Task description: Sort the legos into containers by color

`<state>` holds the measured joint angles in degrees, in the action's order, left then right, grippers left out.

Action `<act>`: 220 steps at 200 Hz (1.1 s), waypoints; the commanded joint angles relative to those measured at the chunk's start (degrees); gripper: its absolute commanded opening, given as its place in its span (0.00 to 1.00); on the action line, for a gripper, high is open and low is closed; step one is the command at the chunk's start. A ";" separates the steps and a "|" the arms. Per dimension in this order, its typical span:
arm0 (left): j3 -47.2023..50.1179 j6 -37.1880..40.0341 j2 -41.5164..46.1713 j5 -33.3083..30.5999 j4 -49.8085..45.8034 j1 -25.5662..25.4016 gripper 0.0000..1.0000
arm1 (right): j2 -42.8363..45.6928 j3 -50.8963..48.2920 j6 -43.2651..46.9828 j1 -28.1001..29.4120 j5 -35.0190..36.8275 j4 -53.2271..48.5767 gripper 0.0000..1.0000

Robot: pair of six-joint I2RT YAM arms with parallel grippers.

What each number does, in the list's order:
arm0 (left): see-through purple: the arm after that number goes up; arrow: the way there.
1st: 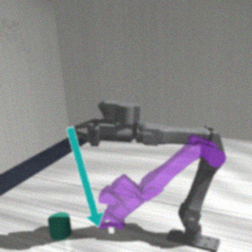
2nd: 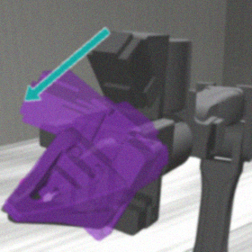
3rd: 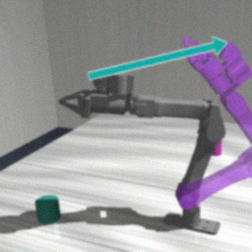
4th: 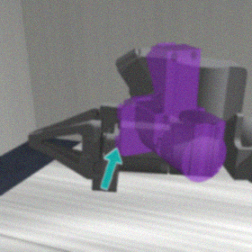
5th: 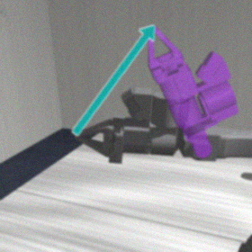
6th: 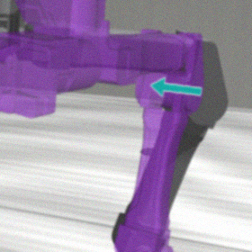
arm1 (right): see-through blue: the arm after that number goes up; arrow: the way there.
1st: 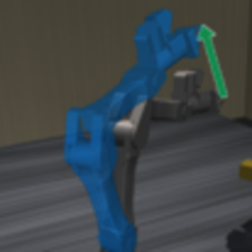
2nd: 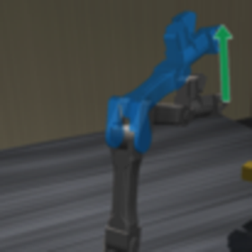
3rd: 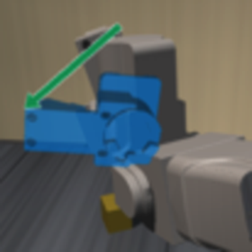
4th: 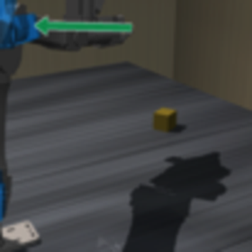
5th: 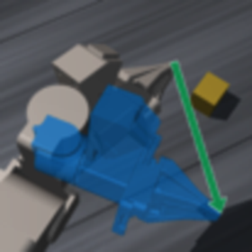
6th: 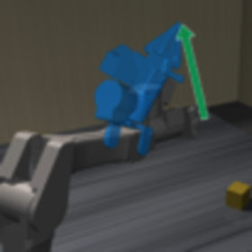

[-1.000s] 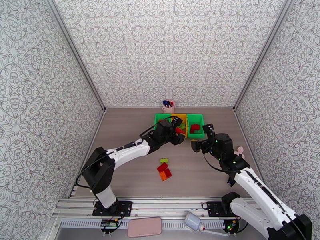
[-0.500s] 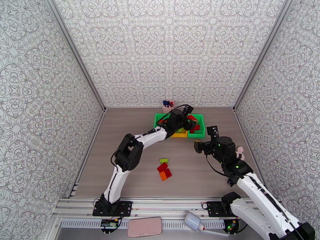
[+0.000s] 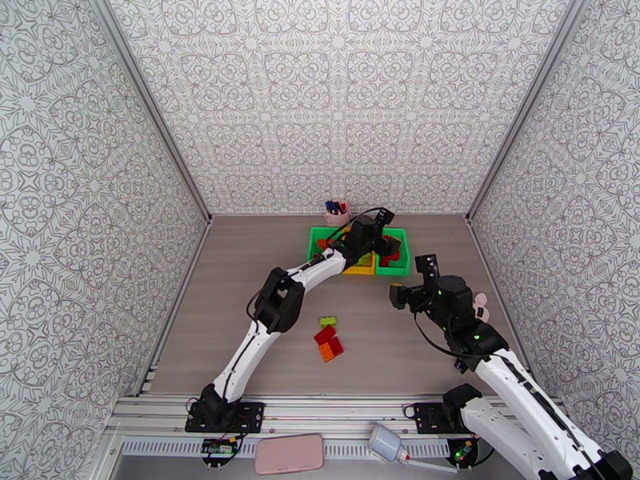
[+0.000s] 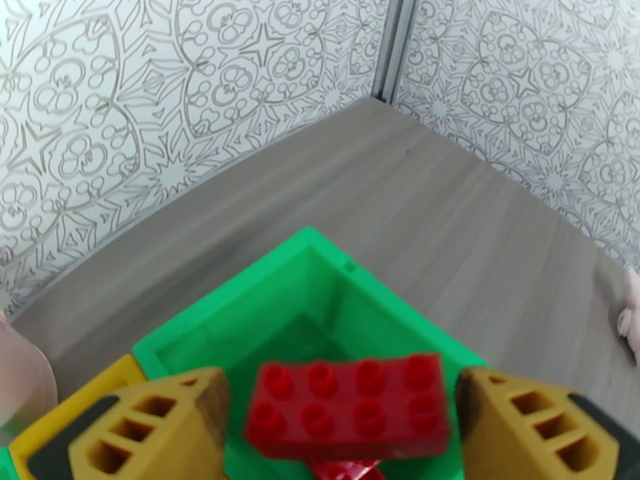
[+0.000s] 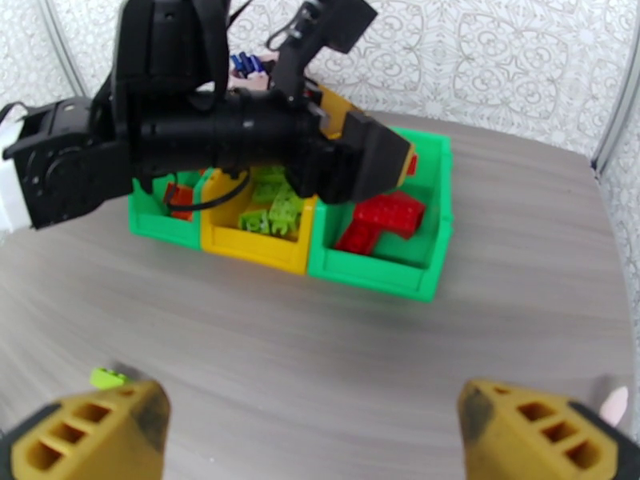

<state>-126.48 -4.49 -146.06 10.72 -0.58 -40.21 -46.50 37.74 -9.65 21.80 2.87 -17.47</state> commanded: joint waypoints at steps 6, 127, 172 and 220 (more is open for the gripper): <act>6.04 0.62 8.56 0.21 1.82 0.67 0.88 | -0.97 0.30 -1.07 0.04 -1.67 -0.59 0.99; 68.72 7.35 57.27 -0.89 14.70 2.74 1.00 | -16.37 6.59 -2.37 4.88 -4.93 -3.41 0.99; 84.46 12.67 78.33 7.46 3.22 4.62 1.00 | -26.63 11.08 -12.01 12.59 2.86 -4.35 1.00; 85.74 15.95 94.58 11.39 -20.43 4.49 1.00 | -38.73 20.23 -19.17 23.83 10.30 -10.31 1.00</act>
<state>-41.76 8.40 -56.84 18.00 -6.00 -35.73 -81.36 53.17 -23.38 41.41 7.99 -23.59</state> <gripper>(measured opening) 0.995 0.996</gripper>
